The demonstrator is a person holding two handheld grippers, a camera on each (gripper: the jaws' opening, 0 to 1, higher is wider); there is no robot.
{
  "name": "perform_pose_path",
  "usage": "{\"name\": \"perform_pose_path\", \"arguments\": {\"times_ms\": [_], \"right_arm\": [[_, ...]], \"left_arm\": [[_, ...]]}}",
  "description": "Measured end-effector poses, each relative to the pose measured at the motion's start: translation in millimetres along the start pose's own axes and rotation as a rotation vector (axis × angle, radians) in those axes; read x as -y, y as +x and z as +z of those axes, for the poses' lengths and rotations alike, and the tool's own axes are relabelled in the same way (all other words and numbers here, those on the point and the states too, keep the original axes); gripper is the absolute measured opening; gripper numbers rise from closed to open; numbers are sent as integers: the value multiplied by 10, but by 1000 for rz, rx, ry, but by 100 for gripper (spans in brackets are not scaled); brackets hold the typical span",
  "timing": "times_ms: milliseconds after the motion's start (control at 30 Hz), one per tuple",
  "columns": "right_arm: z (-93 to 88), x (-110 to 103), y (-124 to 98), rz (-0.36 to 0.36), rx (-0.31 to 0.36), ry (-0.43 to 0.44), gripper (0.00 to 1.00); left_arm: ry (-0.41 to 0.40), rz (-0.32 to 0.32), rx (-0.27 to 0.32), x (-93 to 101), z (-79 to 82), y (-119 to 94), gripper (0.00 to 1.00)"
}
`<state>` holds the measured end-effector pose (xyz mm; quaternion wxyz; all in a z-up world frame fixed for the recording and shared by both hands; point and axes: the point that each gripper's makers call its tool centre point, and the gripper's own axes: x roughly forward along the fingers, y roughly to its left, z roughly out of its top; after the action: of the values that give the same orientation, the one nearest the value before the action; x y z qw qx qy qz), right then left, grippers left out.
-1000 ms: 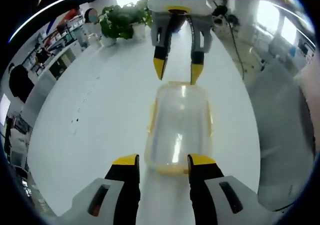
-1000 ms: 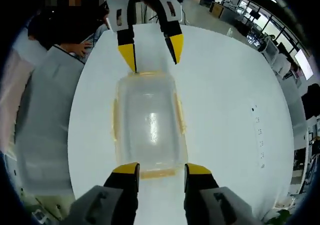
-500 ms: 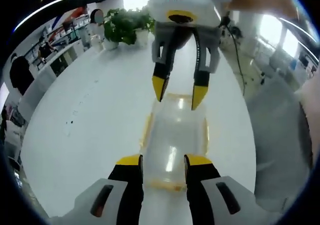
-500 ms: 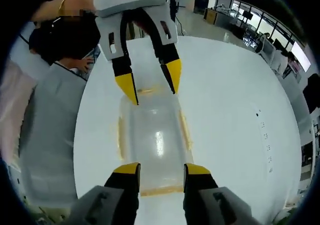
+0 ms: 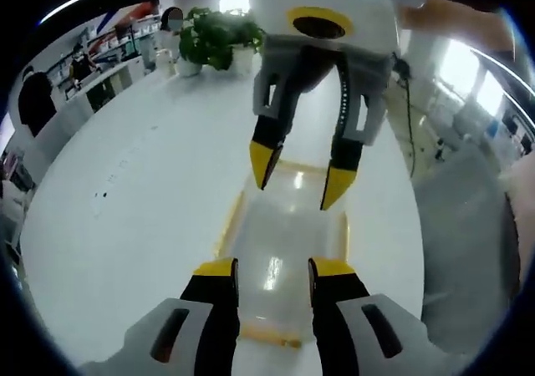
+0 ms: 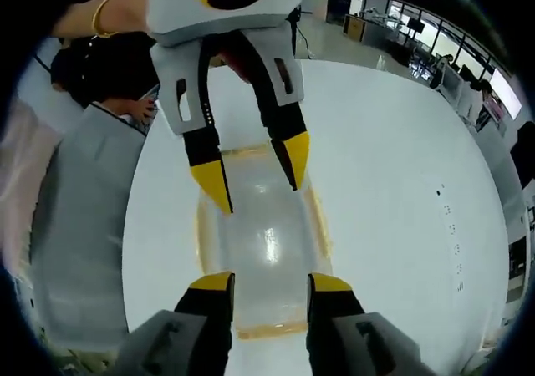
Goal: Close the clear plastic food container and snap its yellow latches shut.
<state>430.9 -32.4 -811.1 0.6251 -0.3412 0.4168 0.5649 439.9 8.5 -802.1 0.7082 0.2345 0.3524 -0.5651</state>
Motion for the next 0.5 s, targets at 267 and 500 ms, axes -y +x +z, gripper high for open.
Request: {"name": "perform_pose_path", "arguments": {"times_ms": [267, 500], "right_arm": [[44, -1, 17, -4, 10, -18, 32], [102, 9, 58, -18, -8, -76, 33]], "left_arm": [[8, -12, 19, 33, 24, 48, 31], [20, -42, 9, 105, 16, 51, 41]]}}
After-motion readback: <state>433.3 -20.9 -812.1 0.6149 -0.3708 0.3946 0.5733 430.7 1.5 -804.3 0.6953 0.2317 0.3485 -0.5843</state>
